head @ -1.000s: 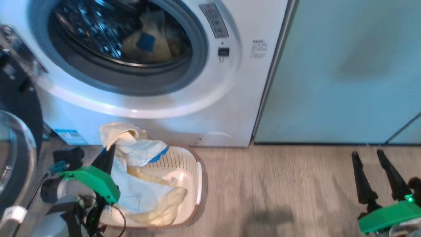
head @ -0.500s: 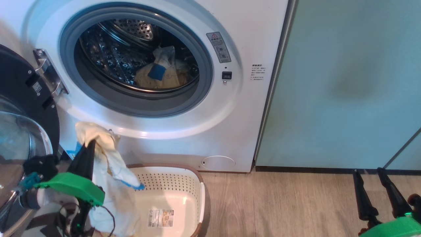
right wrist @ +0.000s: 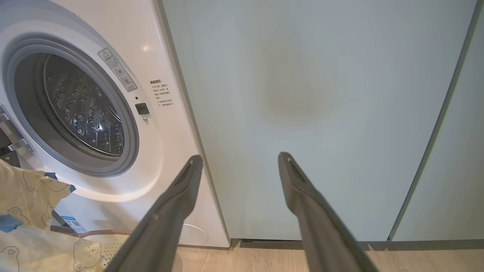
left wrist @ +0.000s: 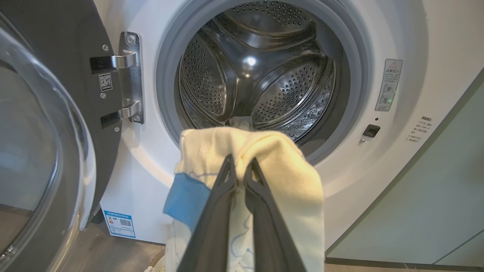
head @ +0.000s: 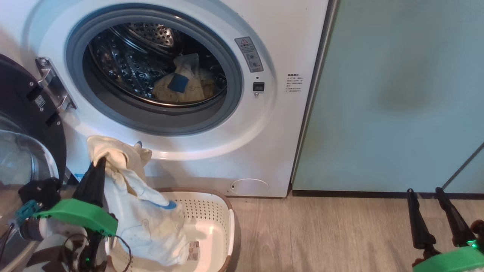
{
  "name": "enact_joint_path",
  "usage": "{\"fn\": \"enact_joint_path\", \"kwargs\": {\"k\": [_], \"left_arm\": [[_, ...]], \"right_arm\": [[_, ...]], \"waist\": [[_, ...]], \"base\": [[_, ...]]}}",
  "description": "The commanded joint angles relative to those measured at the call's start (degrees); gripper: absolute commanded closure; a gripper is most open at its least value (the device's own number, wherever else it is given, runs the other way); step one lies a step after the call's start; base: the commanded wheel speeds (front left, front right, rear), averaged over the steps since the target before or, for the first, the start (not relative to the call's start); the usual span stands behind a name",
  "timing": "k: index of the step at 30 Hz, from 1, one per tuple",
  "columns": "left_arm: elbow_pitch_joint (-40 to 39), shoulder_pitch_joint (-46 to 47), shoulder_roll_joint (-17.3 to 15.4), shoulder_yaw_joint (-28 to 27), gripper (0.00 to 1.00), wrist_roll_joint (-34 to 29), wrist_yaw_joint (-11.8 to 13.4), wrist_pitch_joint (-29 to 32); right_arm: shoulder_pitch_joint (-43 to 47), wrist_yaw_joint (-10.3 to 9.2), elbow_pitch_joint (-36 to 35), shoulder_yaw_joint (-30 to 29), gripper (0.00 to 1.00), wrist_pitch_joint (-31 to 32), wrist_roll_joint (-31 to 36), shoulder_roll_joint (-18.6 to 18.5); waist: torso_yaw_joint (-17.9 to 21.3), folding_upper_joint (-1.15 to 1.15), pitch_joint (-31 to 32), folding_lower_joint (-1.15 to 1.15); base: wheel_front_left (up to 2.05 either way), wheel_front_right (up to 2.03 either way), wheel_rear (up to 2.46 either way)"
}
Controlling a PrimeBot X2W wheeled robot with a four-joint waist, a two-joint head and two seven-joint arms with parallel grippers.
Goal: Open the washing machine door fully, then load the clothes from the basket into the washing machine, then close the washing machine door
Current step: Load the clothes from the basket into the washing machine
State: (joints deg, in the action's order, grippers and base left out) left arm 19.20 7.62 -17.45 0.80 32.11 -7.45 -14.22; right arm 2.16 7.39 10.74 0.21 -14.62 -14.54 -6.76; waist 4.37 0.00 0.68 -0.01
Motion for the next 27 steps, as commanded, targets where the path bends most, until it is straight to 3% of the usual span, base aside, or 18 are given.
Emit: {"fn": "enact_joint_path", "kwargs": {"k": [1, 7, 12, 18, 27], "left_arm": [[-2.1, 2.6, -1.6, -2.5, 1.00, 0.1, 0.0, -0.8], [-0.9, 4.1, -1.9, 0.0, 1.00, 0.9, 0.0, -0.7], [0.8, 8.1, -4.1, 4.2, 1.00, 4.1, 0.0, 2.4], [4.0, 16.2, -7.2, 8.1, 1.00, 9.4, 0.0, 7.2], [10.3, 31.7, -12.2, 14.8, 1.00, 11.7, 0.0, 11.8]], "right_arm": [[-1.1, 0.10, -1.9, 0.9, 0.00, -0.4, 0.3, -0.6], [-1.3, 0.10, -1.9, 1.2, 0.00, -0.4, 0.3, -0.5], [-1.7, 0.10, -1.9, 1.6, 0.00, -0.4, 0.2, -0.4], [-4.0, 0.10, -2.2, 2.1, 0.00, -0.4, 0.0, -0.2], [-8.8, 0.10, -2.7, 2.9, 0.00, -0.4, -0.2, 0.8]], "waist": [[0.0, 0.00, 0.0, 0.01], [0.4, 0.00, -0.6, 0.01], [1.6, 0.00, -1.9, 0.01], [3.9, 0.00, -6.8, 0.01], [7.2, 0.00, -15.4, 0.01]], "base": [[0.00, 0.00, 0.00], [0.00, 0.00, 0.00], [0.00, 0.00, 0.00], [0.00, 0.00, 0.00], [0.00, 0.00, 0.00]]}}
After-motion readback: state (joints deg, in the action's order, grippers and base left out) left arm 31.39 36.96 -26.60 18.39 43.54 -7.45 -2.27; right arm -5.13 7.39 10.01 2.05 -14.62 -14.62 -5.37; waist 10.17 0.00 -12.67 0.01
